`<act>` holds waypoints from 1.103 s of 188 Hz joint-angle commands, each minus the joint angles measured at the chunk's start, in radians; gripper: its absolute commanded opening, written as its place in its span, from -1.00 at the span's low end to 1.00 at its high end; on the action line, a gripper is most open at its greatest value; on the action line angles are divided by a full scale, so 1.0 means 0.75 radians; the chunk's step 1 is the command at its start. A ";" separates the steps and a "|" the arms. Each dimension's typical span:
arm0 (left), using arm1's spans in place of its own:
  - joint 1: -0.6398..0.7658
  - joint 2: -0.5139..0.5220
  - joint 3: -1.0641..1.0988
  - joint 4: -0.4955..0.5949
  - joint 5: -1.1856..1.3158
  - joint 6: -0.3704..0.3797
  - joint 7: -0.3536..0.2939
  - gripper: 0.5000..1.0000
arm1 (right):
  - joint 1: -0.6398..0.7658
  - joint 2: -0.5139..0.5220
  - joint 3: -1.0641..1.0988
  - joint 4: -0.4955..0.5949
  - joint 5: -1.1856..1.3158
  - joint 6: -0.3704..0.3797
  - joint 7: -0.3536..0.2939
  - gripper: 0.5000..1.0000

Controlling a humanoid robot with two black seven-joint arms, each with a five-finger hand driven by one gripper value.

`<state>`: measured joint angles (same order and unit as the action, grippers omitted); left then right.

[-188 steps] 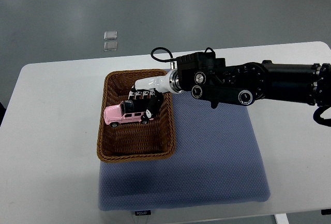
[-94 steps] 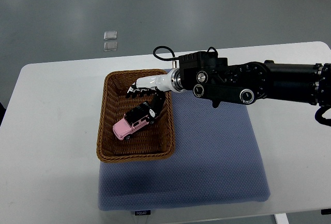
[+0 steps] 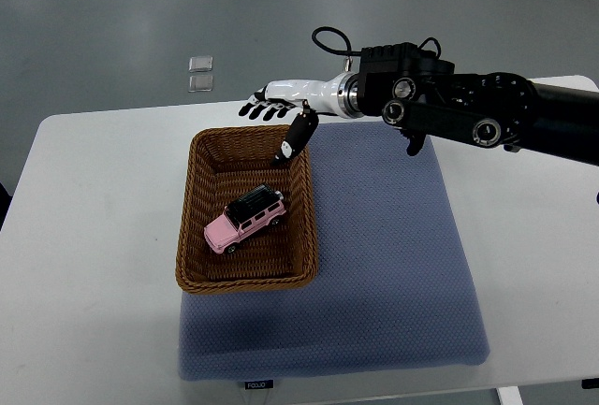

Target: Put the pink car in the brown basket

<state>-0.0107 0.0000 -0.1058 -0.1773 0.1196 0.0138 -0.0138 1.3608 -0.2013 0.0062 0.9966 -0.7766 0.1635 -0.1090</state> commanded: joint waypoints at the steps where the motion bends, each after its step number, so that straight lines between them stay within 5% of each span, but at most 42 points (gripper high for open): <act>1: 0.000 0.000 0.000 0.001 0.000 0.000 0.000 1.00 | -0.053 -0.073 0.086 -0.001 0.054 0.001 0.000 0.56; 75: 0.000 0.000 0.000 0.001 0.000 0.000 0.000 1.00 | -0.268 -0.276 0.591 -0.069 0.604 -0.001 0.000 0.56; 142: 0.000 0.000 0.000 0.001 0.000 0.000 0.000 1.00 | -0.612 -0.075 1.290 -0.396 0.859 -0.005 0.045 0.57; 181: 0.000 0.000 0.000 -0.001 0.000 0.002 0.000 1.00 | -0.610 0.011 1.346 -0.652 1.025 -0.036 0.108 0.59; 207: 0.000 0.000 0.000 0.001 0.000 0.000 0.000 1.00 | -0.610 0.041 1.334 -0.682 1.029 -0.075 0.180 0.63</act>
<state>-0.0108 0.0000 -0.1058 -0.1773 0.1196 0.0138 -0.0138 0.9025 -0.1836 1.0133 0.5048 -0.0079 0.1285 -0.0126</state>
